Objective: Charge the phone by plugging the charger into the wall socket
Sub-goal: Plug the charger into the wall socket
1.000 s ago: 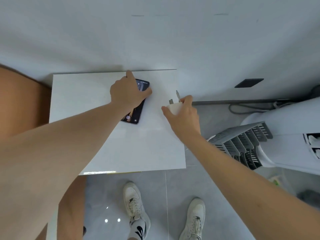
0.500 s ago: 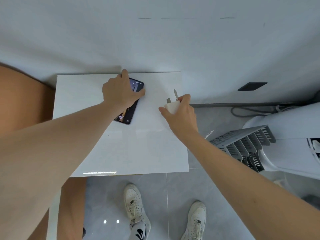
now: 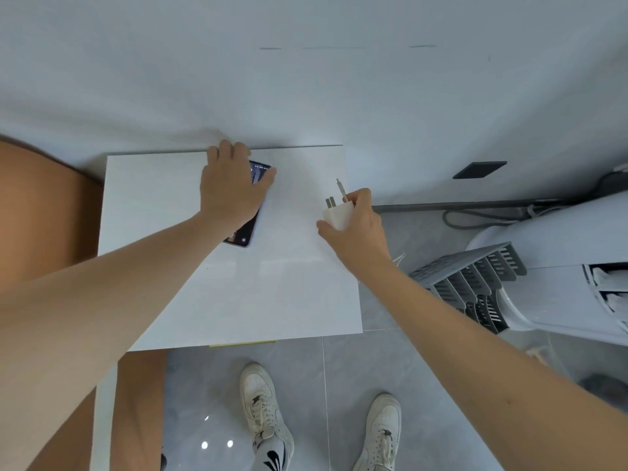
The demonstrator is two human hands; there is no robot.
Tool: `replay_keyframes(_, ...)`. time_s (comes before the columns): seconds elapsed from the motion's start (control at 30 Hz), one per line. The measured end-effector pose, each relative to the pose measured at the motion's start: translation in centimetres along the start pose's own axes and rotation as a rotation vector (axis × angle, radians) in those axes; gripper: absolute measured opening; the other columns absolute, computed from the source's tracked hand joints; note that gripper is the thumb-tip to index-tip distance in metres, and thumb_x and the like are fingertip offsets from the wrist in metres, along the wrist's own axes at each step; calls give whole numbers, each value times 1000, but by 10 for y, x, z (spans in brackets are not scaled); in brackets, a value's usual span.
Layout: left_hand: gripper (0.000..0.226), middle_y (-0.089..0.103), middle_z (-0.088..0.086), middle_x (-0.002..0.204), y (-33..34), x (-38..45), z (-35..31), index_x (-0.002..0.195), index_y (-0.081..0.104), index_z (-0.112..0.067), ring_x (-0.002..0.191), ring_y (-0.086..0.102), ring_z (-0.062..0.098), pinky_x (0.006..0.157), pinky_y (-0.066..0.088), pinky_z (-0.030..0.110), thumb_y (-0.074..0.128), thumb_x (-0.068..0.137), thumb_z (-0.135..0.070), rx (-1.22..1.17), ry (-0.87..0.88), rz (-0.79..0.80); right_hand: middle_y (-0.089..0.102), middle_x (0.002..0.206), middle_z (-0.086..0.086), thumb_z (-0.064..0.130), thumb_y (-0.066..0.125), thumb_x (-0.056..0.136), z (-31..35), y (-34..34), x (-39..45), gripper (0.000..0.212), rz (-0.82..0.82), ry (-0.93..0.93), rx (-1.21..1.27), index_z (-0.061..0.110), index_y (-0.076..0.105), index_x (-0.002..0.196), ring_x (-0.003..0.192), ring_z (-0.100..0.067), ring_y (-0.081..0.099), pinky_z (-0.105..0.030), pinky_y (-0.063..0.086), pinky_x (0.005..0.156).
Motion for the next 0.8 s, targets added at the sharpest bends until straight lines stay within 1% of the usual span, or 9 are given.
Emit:
replay_keyframes(0.03,41,64,12,111,-1,-3,-8,114,64,-6,107,57,26,88,51,39,61,98,-44,-150,-12,42,49,91,15,35,75,81,1,-3,-3,49,13,-2,11,25,37,110,77,-6,53,-28,42,51)
replay_keyframes(0.1,26,71,6,96,1,-14,-26,102,71,-9,76,61,1,69,47,15,63,101,-33,-455,-83,188,53,94,12,36,76,79,2,-7,-9,49,43,-5,37,27,39,110,78,-6,55,-24,40,49)
replay_keyframes(0.17,20,72,5,89,8,-28,-46,96,74,-8,58,53,-8,58,39,12,65,101,-26,-657,-130,331,57,99,6,38,77,77,3,-9,-16,49,76,-2,78,29,42,111,78,-9,57,-17,42,47)
replay_keyframes(0.23,19,72,1,88,13,-41,-60,101,77,-7,59,53,-8,61,40,15,67,101,-23,-775,-163,420,59,101,2,39,77,76,5,-10,-21,49,99,-13,96,28,44,111,77,-11,59,-11,43,45)
replay_keyframes(0.37,18,72,-1,89,17,-59,-70,109,78,-1,60,57,-12,54,38,3,69,99,-13,-944,-213,457,59,97,1,38,79,78,7,-9,-30,49,131,-37,88,25,46,111,71,-11,57,-11,44,47)
replay_keyframes(0.47,10,77,2,102,16,-66,-70,100,79,-7,64,58,-11,56,39,3,70,97,-9,-992,-207,441,61,98,-1,39,79,79,7,-8,-35,49,148,-34,82,23,47,113,71,-11,57,-15,44,47)
replay_keyframes(0.63,5,70,-1,84,16,-74,-61,96,78,-8,60,54,-4,55,39,6,73,95,-10,-988,-236,396,62,97,2,36,78,82,7,-4,-43,39,156,-48,93,25,54,111,68,-4,58,-10,44,47)
replay_keyframes(0.73,5,70,10,90,14,-81,-58,95,76,-4,63,54,0,56,40,10,73,95,-8,-986,-250,356,65,98,1,37,74,86,4,-4,-48,31,169,-28,120,29,57,111,71,-3,64,-20,57,54)
replay_keyframes(0.8,7,74,15,94,14,-84,-55,96,74,-3,68,57,5,56,42,15,70,97,-8,-993,-281,320,65,99,2,38,69,88,1,-4,-48,33,163,-15,121,29,56,116,69,0,62,-16,52,51)
Point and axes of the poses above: each hand's wrist, its own x-axis towards the middle knuckle, its own y-axis out of the palm, z = x × y, the point moved 5 cm from there along x, towards the middle knuckle
